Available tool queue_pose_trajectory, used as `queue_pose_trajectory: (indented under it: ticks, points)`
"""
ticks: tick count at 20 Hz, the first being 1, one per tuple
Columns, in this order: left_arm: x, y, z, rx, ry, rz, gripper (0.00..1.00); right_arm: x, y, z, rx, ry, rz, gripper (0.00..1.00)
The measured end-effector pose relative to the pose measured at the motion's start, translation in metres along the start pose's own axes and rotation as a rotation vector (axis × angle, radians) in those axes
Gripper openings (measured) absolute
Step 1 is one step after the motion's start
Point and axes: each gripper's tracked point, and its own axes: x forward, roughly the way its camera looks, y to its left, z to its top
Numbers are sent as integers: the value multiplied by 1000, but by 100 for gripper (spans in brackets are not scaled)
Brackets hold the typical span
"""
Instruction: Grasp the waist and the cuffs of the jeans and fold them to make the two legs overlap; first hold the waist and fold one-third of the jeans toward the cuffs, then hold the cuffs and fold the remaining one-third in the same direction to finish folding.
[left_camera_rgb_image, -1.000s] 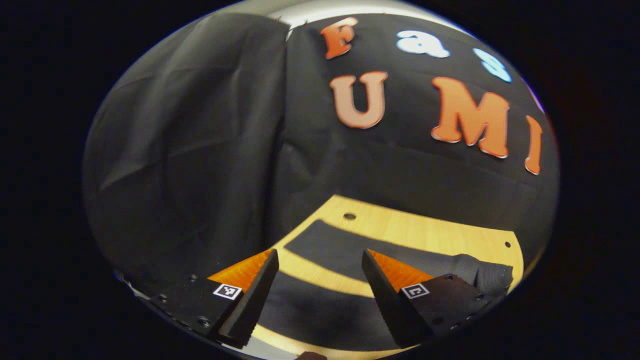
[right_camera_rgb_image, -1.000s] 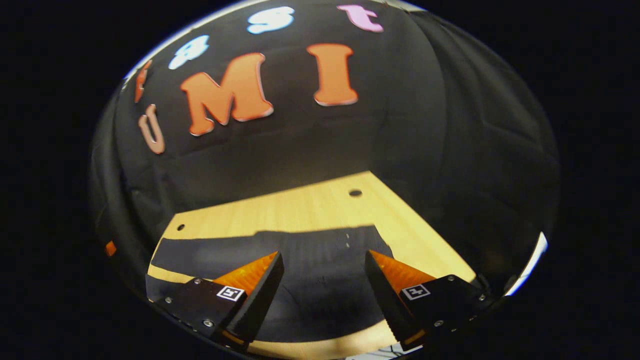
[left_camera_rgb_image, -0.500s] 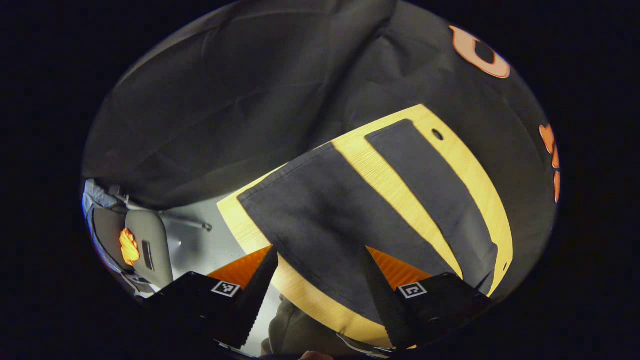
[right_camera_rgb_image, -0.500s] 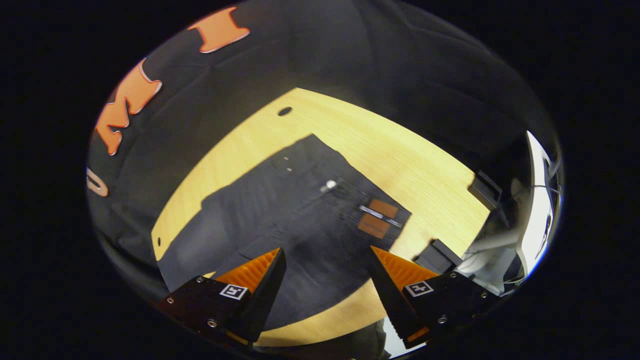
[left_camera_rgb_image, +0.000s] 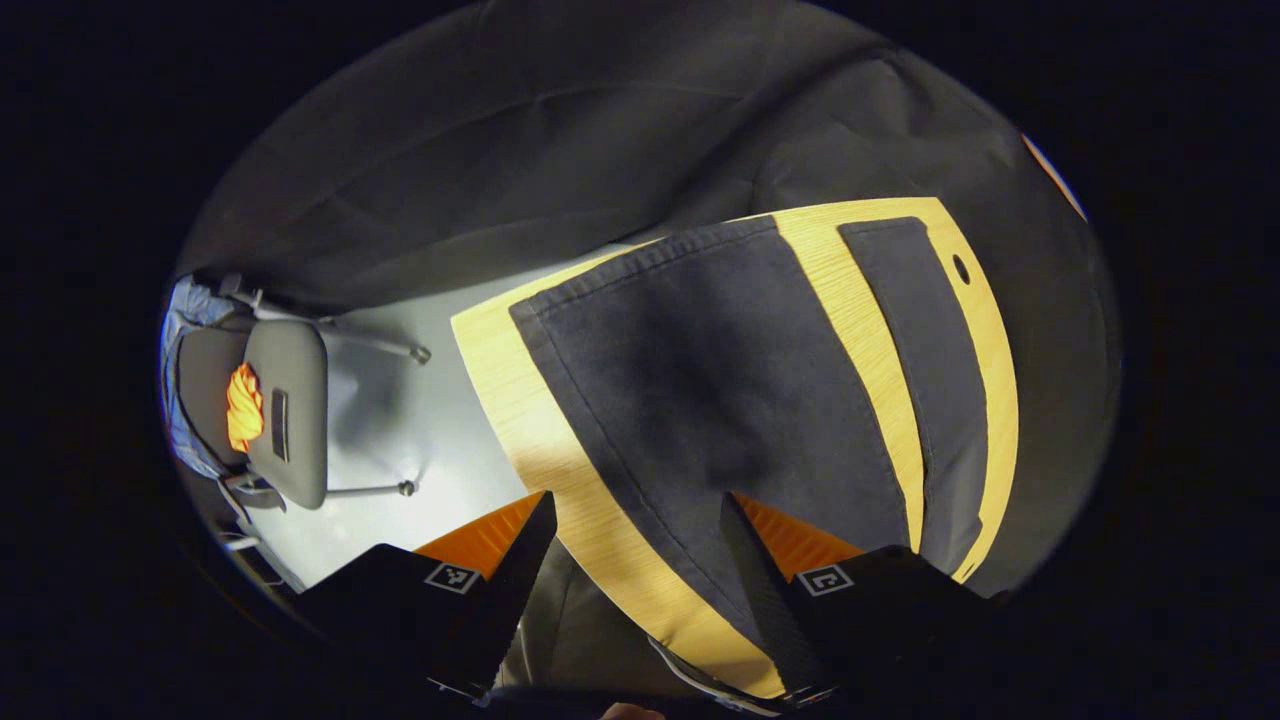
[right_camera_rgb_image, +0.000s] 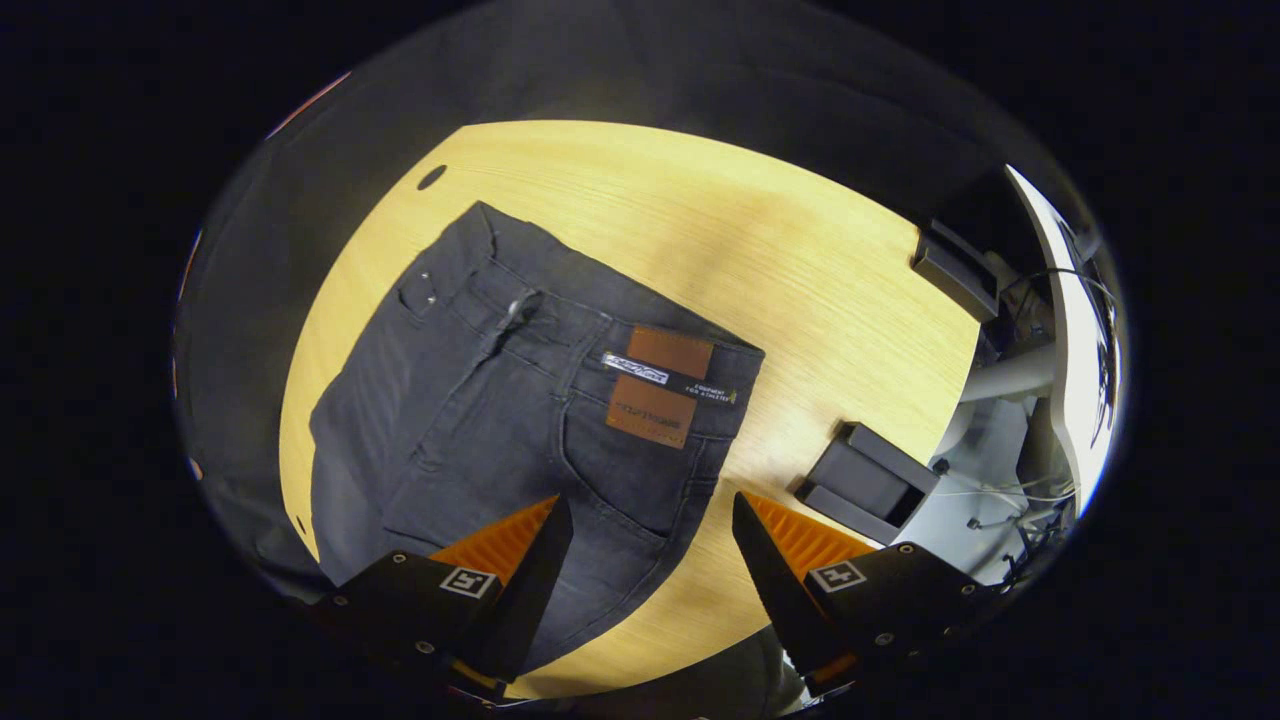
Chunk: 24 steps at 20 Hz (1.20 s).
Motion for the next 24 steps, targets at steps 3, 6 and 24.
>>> queue_pose_trajectory:
  ticks: [3, 6, 24]
  points:
    - [5, 12, 13, -44, 22, 38, 98, 8, 3, 5, -18, 2, -25, 98]
    - [16, 19, 26, -79, 52, 87, 99, 17, 2, 6, -31, 23, -76, 98]
    - [36, -47, 64, 0, 16, 5, 18, 23, 18, 10, 15, 36, 7, 36]
